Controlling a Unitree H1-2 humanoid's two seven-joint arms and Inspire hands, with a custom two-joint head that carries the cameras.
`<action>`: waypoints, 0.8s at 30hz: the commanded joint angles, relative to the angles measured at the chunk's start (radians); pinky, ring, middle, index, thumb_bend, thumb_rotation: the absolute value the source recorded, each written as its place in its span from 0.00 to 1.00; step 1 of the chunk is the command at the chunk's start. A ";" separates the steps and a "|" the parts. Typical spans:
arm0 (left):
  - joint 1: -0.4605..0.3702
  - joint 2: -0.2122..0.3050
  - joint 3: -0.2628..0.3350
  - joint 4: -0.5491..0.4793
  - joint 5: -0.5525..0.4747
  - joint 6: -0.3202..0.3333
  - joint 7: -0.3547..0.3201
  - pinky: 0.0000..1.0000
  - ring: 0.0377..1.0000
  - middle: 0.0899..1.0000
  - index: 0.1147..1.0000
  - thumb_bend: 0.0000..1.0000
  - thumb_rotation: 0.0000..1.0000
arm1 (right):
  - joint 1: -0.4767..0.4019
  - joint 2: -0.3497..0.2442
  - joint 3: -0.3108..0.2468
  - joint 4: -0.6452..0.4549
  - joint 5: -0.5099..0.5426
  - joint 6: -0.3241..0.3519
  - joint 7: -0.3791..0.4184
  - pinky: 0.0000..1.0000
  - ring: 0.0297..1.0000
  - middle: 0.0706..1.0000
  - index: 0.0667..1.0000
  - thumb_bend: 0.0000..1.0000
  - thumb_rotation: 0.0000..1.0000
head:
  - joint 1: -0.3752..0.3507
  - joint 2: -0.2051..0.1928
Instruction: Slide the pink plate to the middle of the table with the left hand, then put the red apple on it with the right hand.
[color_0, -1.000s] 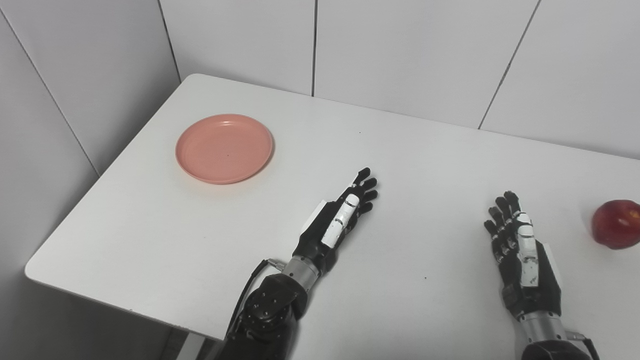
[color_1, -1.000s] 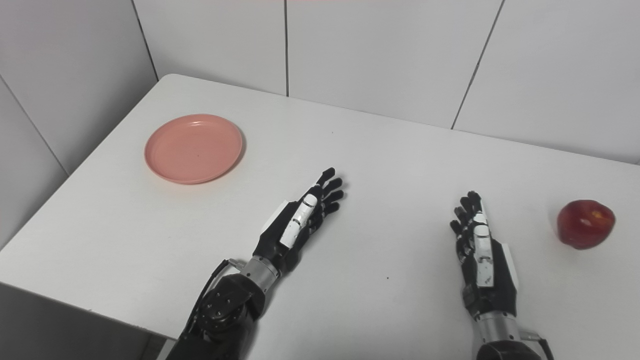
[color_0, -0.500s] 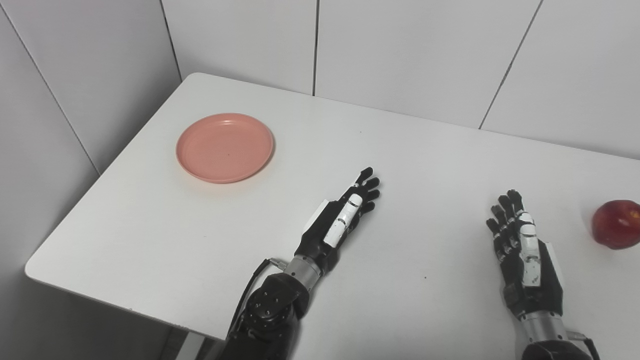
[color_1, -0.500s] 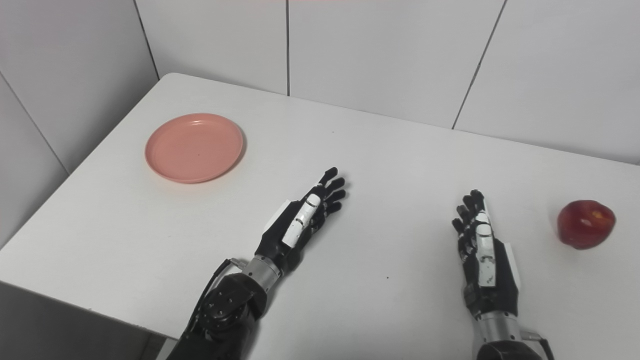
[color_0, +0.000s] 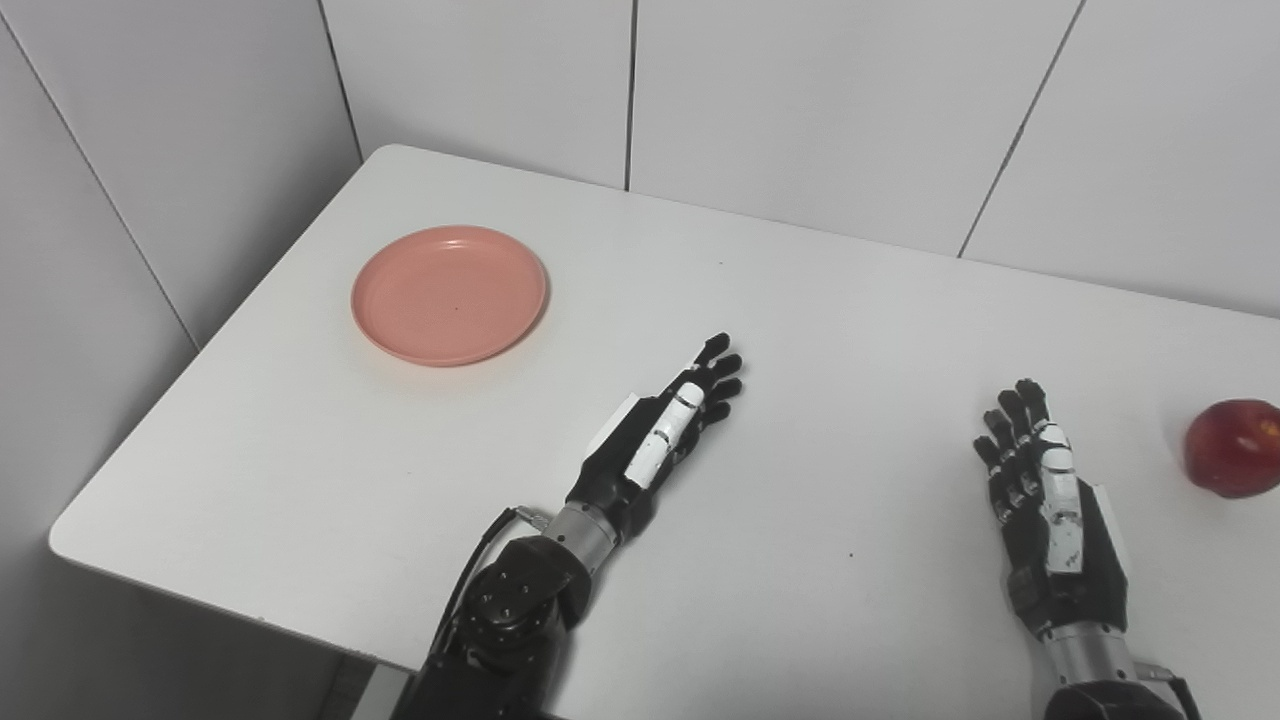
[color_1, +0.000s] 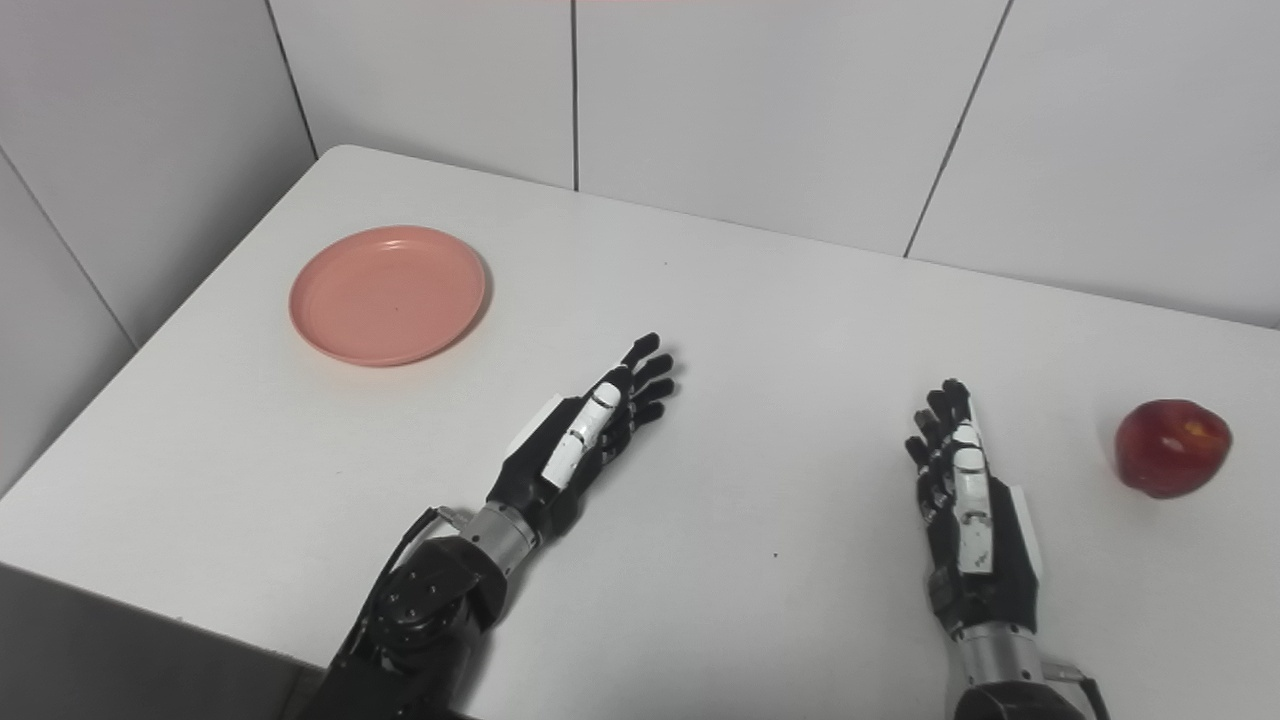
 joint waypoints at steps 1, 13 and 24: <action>-0.040 0.000 0.002 -0.065 -0.019 0.022 -0.013 0.97 0.96 0.98 0.97 0.44 1.00 | 0.016 0.005 -0.002 0.036 0.007 -0.041 0.016 1.00 1.00 1.00 1.00 0.15 1.00 | 0.000 0.001; -0.137 0.065 0.074 -0.170 -0.077 0.114 -0.010 0.92 0.90 0.92 0.91 0.43 1.00 | 0.014 0.010 0.001 0.034 -0.003 -0.046 0.013 1.00 1.00 1.00 1.00 0.13 1.00 | 0.012 -0.002; -0.227 0.088 0.137 -0.237 -0.143 0.183 0.003 0.90 0.90 0.92 0.90 0.41 1.00 | 0.013 0.007 -0.002 0.039 0.004 -0.048 0.020 1.00 1.00 1.00 1.00 0.13 1.00 | 0.026 -0.011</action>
